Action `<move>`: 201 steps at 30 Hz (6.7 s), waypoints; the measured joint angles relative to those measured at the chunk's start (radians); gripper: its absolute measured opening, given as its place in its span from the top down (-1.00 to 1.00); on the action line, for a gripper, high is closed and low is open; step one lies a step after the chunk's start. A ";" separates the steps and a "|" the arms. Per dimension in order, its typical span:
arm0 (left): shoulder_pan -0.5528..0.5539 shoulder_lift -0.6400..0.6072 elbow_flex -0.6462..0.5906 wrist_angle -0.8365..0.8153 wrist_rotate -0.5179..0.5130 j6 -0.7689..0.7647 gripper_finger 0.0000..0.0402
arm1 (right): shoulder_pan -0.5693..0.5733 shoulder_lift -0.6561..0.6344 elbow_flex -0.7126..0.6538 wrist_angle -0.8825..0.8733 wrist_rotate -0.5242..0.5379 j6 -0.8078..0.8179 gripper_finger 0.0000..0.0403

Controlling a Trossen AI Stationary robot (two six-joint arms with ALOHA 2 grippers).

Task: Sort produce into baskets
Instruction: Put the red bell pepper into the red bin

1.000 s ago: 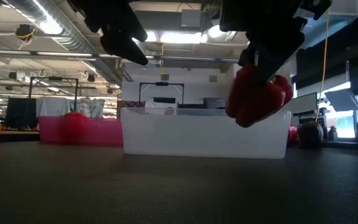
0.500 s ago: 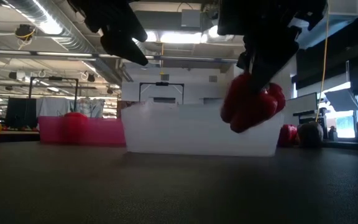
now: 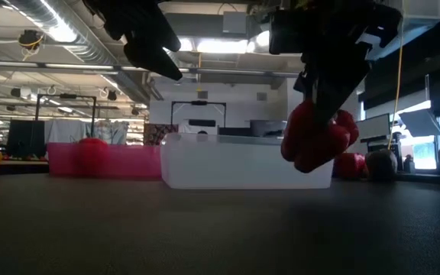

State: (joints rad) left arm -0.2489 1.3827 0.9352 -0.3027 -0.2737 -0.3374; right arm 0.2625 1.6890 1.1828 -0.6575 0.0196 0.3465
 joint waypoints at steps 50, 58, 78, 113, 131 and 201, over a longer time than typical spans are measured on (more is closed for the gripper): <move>-0.064 0.177 0.001 0.288 -0.020 0.039 -0.92 | 0.010 0.014 0.027 0.091 -0.059 -0.012 -0.44; -0.019 0.300 0.092 0.315 0.089 0.062 -0.92 | 0.139 -0.096 0.027 -0.075 0.120 0.012 -0.44; 0.034 0.627 0.505 0.046 0.261 0.317 -0.92 | 0.406 -0.105 -0.123 -0.210 0.304 0.469 -0.44; 0.033 0.658 0.511 -0.092 0.235 0.437 -0.92 | 0.444 -0.104 -0.129 -0.153 0.330 0.540 -0.44; -0.005 0.664 0.554 -0.118 0.237 0.356 -0.33 | 0.444 -0.104 -0.129 -0.159 0.373 0.509 -0.44; 0.825 -0.037 -0.210 0.456 -0.225 0.101 -0.34 | 0.365 -0.096 -0.288 0.028 0.667 0.618 -0.45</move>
State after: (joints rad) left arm 0.5759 1.3457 0.7254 0.1530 -0.4987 -0.2361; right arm 0.6277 1.5932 0.8944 -0.6296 0.6868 0.9647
